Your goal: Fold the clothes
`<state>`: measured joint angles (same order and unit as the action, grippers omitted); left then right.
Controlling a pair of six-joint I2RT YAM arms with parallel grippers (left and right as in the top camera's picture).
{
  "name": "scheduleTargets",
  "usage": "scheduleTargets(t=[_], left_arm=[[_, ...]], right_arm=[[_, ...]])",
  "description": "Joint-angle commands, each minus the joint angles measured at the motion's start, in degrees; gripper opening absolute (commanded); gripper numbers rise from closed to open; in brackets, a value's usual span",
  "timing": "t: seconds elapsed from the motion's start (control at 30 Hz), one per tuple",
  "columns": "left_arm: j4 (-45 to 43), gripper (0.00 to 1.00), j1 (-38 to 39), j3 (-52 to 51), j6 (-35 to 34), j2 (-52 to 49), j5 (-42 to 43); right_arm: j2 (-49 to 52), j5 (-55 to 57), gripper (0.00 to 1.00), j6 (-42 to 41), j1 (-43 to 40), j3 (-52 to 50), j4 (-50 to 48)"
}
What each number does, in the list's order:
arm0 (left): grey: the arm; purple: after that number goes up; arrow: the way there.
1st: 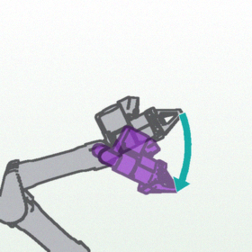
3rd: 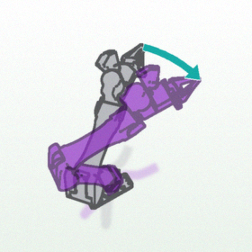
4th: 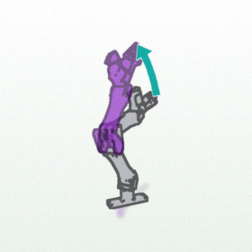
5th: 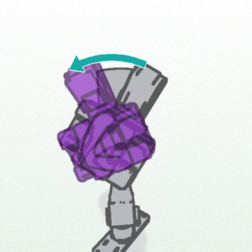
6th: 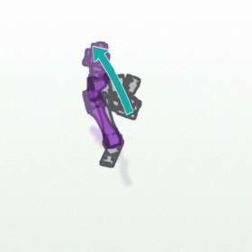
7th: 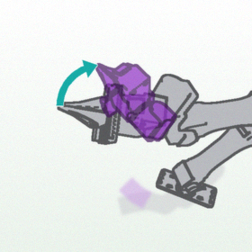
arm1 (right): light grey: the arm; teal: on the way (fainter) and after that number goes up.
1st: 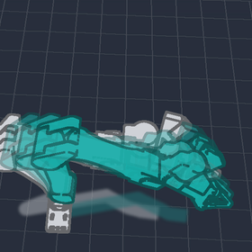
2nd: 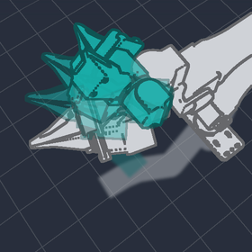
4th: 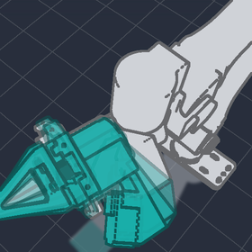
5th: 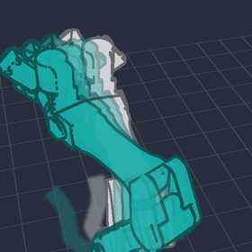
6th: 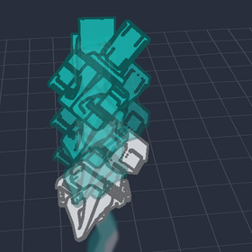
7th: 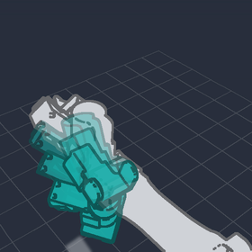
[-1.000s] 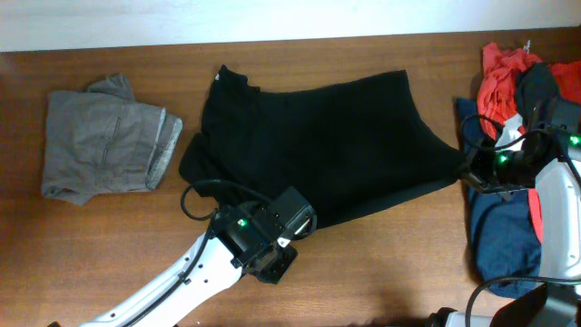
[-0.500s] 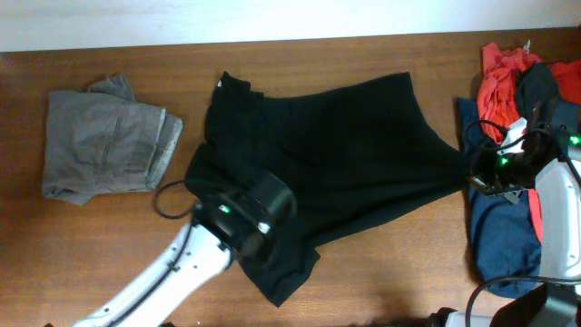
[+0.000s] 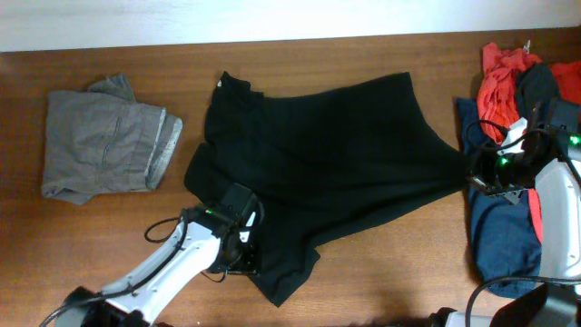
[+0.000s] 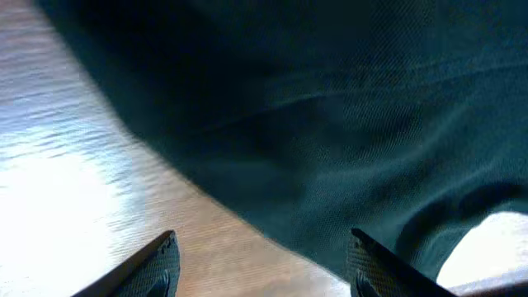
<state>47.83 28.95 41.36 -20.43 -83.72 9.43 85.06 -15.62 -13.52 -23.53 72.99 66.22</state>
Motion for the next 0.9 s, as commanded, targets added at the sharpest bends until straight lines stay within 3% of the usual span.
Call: scheduleTargets(t=[0.0, 0.03, 0.07, 0.1, 0.13, 0.17, 0.4, 0.57, 0.87], left_arm=[[-2.6, 0.65, -0.3, -0.6, -0.4, -3.1, 4.4], [-3.3, 0.64, -0.3, -0.6, -1.5, -4.0, 4.3], [-4.3, 0.54, -0.3, -0.6, -2.9, -5.6, 4.4], [-4.3, 0.23, -0.3, -0.6, -3.0, -6.8, 5.1], [-4.0, 0.06, -0.3, -0.6, -2.9, -7.3, 6.2], [-3.6, 0.00, -0.3, -0.6, -2.9, -7.3, 7.4], [6.0, 0.01, -1.4, 5.5, -2.4, -0.5, 10.7], [18.6, 0.01, -5.2, 12.3, -2.1, 16.5, 8.3], [27.7, 0.00, -6.8, 12.4, -6.3, 28.0, 3.7]], right_arm=[[-0.4, 0.9, 0.05, -0.5, 0.3, 1.2, 0.0], [-0.4, 0.9, 0.05, -0.5, 0.3, 1.2, 0.0], [-0.4, 0.9, 0.05, -0.5, 0.3, 1.2, 0.0], [-0.4, 0.9, 0.05, -0.5, 0.3, 1.2, 0.0], [-0.4, 0.9, 0.05, -0.5, 0.3, 1.2, 0.0], [-0.4, 0.9, 0.05, -0.5, 0.3, 1.2, 0.0], [-0.4, 0.9, 0.05, -0.5, 0.3, 1.2, 0.3], [-0.4, 4.2, 0.05, -0.6, 0.3, 2.0, 4.1], [-0.4, 6.2, 0.04, -1.8, 0.3, 4.3, 11.3]])
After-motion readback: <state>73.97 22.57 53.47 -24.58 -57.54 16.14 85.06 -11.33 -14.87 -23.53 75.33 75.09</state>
